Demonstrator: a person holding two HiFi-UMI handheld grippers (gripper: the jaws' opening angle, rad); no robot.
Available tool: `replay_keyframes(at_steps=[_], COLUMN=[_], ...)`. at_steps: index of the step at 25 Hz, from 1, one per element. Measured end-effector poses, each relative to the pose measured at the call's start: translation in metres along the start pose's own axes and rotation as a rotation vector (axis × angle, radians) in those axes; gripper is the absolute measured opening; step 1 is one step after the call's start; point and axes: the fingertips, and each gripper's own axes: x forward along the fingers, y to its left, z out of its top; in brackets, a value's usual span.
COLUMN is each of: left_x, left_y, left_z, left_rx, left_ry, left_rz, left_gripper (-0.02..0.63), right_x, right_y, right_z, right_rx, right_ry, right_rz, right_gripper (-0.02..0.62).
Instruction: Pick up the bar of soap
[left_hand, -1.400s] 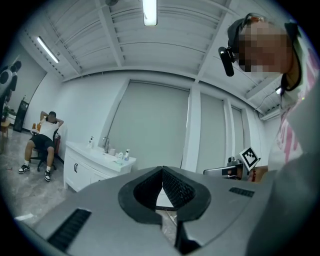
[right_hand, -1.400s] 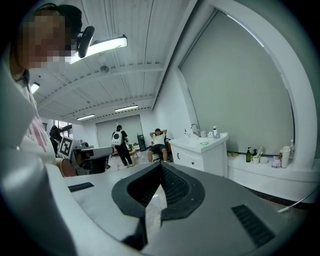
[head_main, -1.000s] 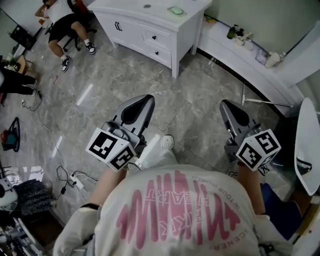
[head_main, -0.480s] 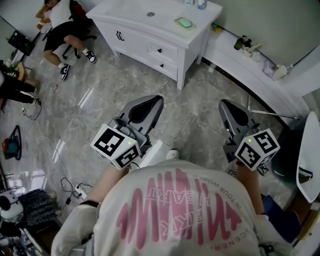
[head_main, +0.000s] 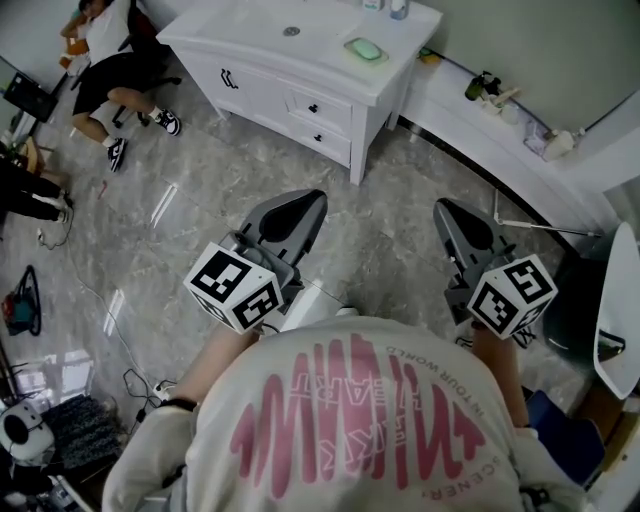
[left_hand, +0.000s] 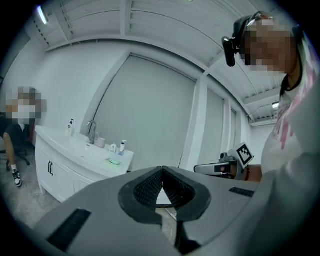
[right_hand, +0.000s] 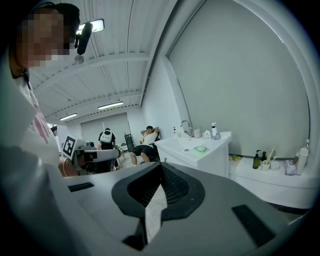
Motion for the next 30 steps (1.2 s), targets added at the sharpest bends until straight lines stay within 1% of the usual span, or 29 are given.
replay_keyframes(at_steps=[5,9,12,14,16,18,24,30], left_x=[0.009,0.013,0.017,0.022,0.028,0.034,0.054,0.087], left_y=[0.006,0.009,0.012,0.010,0.009,0.010,0.021,0.054], left_z=[0.003,0.001,-0.001,-0.001,-0.001,0.001,0.004,0.015], left_rx=[0.015,0.021,0.009,0.000,-0.003,-0.003,0.009,-0.010], left_ry=[0.013,0.026,0.021,0.019,0.018,0.018,0.015,0.006], left_rz=[-0.019,-0.034,-0.036,-0.042,-0.050,-0.051,-0.020,0.059], left_gripper=[0.008,0.008,0.008,0.008,0.008,0.008,0.008,0.008], right_x=[0.019,0.033,0.029,0.021,0.015,0.015,0.034,0.069], right_y=[-0.010,-0.007,-0.007,-0.015,-0.025,-0.032,-0.050,-0.093], right_z=[0.002,0.010,0.009,0.006,0.005,0.008,0.010,0.023], right_rx=[0.026,-0.011,-0.043,-0.031,0.006,0.030,0.016,0.025], right_ry=[-0.007,-0.002,0.016,0.025,0.022,0.020,0.021,0.022], right_rz=[0.007,0.015,0.005,-0.018,-0.039,-0.044,-0.006,0.050], right_gripper=[0.012,0.012,0.012,0.012,0.012,0.012,0.012,0.012])
